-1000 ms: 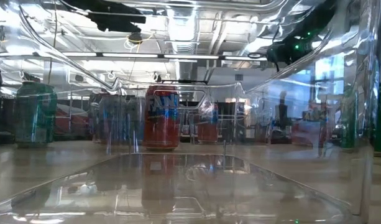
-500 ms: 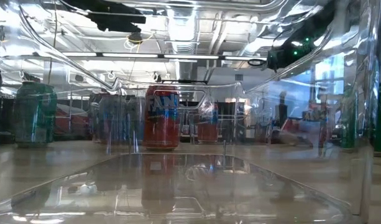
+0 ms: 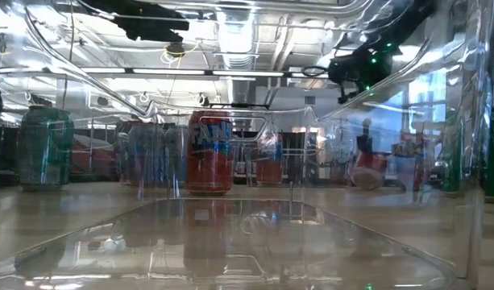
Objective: Sort soda cans
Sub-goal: Put the top right red soda can into the top right transparent bin
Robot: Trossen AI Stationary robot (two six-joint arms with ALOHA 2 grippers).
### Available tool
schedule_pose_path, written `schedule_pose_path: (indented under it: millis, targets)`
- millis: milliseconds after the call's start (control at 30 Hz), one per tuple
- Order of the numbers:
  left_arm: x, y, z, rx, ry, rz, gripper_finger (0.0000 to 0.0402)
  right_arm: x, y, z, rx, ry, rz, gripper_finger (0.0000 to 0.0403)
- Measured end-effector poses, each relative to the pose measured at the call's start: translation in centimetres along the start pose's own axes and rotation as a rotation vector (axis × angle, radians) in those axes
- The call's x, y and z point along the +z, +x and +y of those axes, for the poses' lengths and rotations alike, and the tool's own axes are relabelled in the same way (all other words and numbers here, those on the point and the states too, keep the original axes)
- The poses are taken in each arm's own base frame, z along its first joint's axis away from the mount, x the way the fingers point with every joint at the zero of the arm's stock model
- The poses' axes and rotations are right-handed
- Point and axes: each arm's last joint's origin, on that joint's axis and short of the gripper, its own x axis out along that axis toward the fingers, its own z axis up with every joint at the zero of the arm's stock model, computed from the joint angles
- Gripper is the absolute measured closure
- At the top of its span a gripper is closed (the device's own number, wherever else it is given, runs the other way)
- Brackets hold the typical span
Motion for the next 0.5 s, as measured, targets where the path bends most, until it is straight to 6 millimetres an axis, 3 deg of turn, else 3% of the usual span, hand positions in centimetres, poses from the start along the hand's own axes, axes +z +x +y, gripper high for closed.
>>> schedule_pose_path:
  millis: [500]
  targets:
    - [0.0,0.0,0.0,0.000,-0.005,0.000,0.0056,-4.8,-2.7,7.9,-0.113,-0.161,-0.089,0.0097]
